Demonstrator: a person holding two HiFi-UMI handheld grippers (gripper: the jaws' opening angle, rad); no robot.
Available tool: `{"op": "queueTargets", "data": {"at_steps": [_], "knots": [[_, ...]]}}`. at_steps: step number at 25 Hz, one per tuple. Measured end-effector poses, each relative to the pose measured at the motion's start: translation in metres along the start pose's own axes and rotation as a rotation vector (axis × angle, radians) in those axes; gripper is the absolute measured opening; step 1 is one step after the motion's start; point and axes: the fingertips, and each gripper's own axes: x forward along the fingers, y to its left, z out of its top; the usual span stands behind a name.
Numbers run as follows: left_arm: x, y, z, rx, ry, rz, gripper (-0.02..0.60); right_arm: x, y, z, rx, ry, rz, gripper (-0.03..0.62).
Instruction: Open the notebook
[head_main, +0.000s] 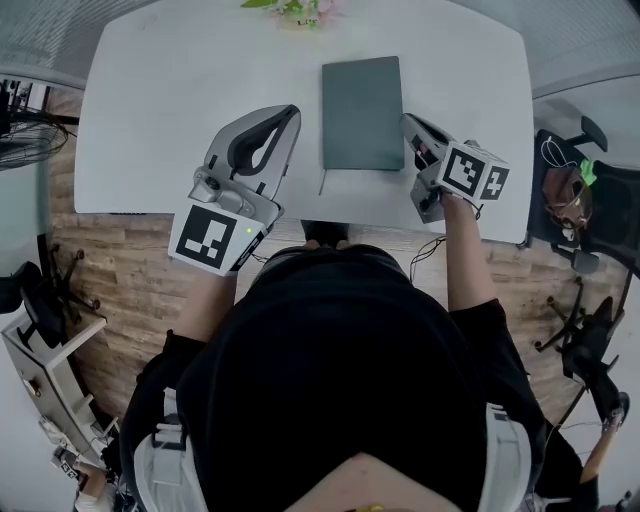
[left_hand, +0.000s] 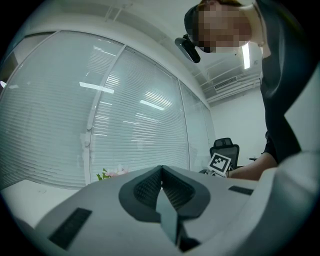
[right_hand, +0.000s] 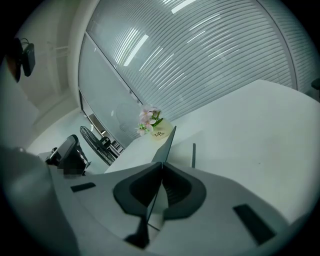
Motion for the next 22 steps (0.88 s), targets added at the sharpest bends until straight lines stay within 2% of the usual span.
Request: {"op": "queueTargets", "data": {"at_steps": [7,15,22], "knots": [[0.000,-0.002,0.004,0.000,-0.012,0.000,0.008,-0.005,0.015,0.012,0.006,-0.036,0.040,0.011],[-0.005,-0.004,0.008,0.014,-0.013,0.015,0.008,-0.008,0.045,0.023,0.048,-0.072,0.142,0.011],[-0.014,0.000,0.018,0.025,-0.026,0.035,0.008,-0.007,0.074,0.034,-0.024,-0.100,0.172,0.012]]}}
